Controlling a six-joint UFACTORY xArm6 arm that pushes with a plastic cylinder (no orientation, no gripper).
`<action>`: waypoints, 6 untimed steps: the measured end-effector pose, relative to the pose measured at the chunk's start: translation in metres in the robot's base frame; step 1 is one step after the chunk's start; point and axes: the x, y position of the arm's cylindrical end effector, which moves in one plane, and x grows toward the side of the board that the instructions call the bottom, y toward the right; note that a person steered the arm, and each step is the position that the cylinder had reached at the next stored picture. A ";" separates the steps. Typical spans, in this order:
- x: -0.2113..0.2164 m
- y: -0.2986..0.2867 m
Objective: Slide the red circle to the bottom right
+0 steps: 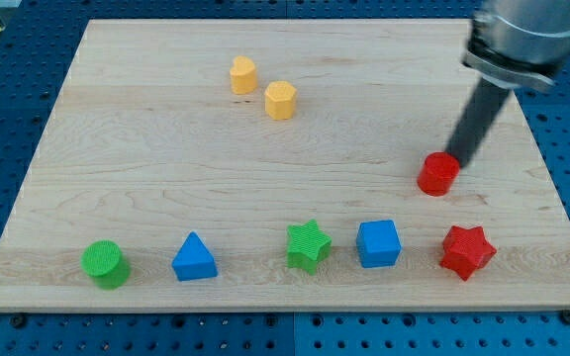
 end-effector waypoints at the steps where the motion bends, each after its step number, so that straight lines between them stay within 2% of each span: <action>1: -0.013 -0.032; 2: 0.006 -0.033; 4: 0.048 0.020; 5: 0.059 0.032; 6: 0.047 0.032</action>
